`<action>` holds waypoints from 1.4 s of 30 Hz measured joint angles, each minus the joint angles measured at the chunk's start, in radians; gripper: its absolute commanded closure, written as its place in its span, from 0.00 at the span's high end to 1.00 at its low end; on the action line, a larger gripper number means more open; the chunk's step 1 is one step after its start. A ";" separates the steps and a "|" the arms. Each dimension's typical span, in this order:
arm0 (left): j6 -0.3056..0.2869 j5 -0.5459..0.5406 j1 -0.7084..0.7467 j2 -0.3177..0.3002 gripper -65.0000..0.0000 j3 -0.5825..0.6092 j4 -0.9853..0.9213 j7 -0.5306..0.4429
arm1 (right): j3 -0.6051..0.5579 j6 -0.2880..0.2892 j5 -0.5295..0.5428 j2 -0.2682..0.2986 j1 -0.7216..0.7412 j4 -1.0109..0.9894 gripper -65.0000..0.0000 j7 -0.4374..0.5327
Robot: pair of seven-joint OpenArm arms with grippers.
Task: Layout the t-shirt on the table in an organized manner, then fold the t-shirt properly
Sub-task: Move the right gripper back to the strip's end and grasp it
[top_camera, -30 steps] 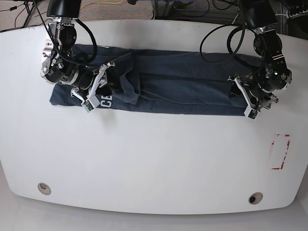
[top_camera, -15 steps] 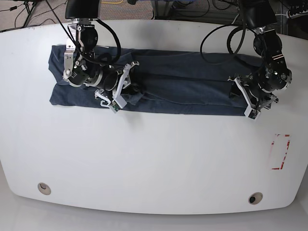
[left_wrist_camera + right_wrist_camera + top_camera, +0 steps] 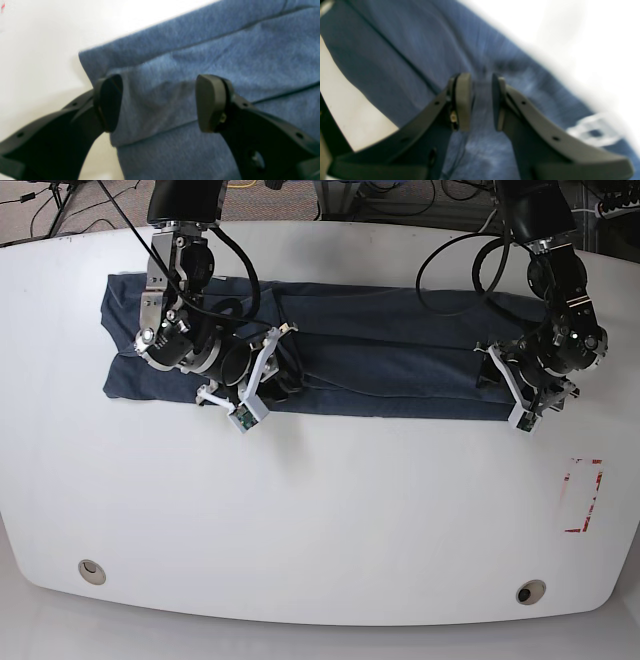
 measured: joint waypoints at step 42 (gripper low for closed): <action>0.000 -0.005 -0.022 -0.001 0.66 0.001 0.016 0.001 | 0.223 0.008 -0.172 0.160 -0.040 0.053 0.20 0.003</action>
